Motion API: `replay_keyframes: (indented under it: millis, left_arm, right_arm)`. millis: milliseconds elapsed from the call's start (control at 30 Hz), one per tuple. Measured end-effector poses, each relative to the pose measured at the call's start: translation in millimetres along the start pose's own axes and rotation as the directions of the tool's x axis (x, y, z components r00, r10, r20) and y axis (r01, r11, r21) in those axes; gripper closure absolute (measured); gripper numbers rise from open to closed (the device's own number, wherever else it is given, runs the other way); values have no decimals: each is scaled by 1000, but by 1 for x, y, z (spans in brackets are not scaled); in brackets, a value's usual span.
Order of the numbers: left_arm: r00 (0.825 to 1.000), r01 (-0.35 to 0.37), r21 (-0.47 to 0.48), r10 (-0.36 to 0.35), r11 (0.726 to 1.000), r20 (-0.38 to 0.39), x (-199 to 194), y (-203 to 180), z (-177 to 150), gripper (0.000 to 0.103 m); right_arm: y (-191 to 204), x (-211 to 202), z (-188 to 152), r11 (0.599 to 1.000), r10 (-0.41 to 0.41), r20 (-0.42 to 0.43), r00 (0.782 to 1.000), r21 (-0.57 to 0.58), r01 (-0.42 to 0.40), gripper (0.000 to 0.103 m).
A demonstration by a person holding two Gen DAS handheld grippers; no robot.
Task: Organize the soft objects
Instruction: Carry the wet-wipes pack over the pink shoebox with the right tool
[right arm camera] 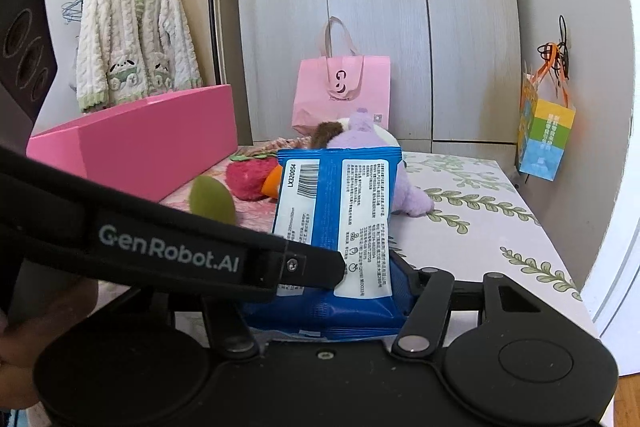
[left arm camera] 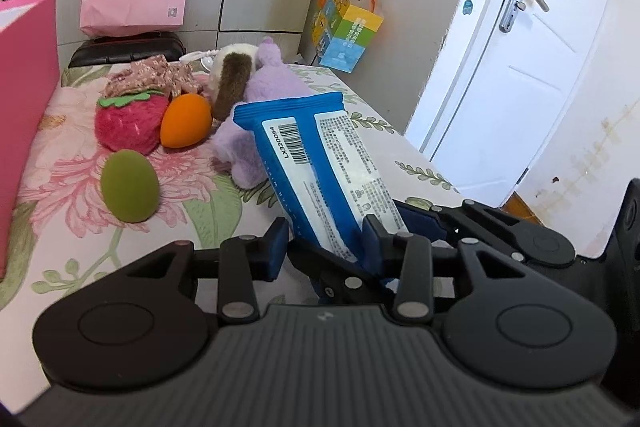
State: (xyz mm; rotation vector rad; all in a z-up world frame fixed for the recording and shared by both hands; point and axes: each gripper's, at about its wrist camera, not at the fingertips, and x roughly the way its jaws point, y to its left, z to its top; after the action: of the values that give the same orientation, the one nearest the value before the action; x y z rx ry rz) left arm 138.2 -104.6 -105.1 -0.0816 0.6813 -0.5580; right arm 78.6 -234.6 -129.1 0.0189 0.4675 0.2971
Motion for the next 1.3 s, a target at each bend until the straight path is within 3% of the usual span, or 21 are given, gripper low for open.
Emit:
replay_keyframes:
  millis: [433, 733, 1000, 1300]
  left_arm:
    - [999, 4, -9, -4, 1000, -50, -46, 3, -5, 64]
    - [989, -5, -53, -3, 999, -149, -83, 12, -2, 64]
    - [990, -30, -112, 15, 993, -137, -133, 33, 1, 64]
    - [993, -85, -138, 72, 987, -96, -185, 59, 4, 64]
  right_arm:
    - [34, -25, 15, 997, 33, -72, 997, -63, -38, 37]
    - [62, -42, 34, 988, 105, -196, 975, -87, -124, 37]
    - [98, -51, 58, 960, 193, -228, 954, -157, -231, 37]
    - [147, -55, 83, 896, 287, -242, 927, -274, -349, 37]
